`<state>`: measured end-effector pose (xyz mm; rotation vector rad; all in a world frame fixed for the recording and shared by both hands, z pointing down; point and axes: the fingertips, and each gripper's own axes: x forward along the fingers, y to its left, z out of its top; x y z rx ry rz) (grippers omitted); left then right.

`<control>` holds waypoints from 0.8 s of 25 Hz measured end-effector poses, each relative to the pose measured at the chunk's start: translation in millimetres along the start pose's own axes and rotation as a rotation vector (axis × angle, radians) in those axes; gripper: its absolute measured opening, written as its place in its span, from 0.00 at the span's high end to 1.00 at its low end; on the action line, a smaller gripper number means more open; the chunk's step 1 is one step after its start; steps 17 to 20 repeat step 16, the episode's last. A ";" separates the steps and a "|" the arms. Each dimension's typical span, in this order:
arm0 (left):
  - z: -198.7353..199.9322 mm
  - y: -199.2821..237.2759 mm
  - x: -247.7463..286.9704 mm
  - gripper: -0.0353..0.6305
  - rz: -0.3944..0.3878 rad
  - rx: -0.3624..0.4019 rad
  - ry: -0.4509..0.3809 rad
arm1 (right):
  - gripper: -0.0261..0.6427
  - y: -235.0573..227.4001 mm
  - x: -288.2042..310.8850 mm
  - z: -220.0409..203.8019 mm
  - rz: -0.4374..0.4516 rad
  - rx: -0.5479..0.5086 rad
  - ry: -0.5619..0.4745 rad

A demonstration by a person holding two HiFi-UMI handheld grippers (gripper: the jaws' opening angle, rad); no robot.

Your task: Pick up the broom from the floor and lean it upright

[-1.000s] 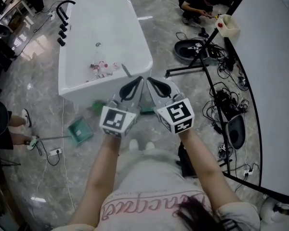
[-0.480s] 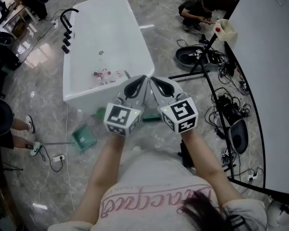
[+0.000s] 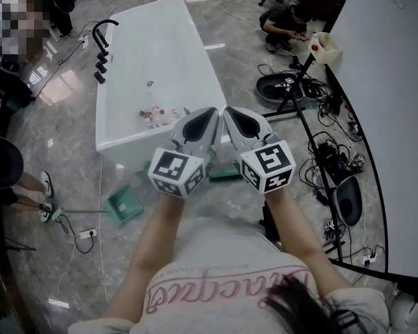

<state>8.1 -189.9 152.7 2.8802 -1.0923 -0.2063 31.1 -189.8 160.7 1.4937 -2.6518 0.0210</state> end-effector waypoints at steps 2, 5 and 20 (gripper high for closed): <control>1.8 0.0 -0.7 0.95 0.000 -0.006 -0.003 | 0.96 0.1 -1.3 1.1 -0.006 -0.002 -0.002; 4.5 0.9 -2.2 0.95 0.002 -0.022 -0.012 | 0.96 -0.2 -3.5 1.7 -0.010 0.008 -0.003; 8.9 5.4 -6.0 0.95 0.004 -0.042 -0.028 | 0.96 3.4 -3.1 9.2 -0.011 0.016 -0.018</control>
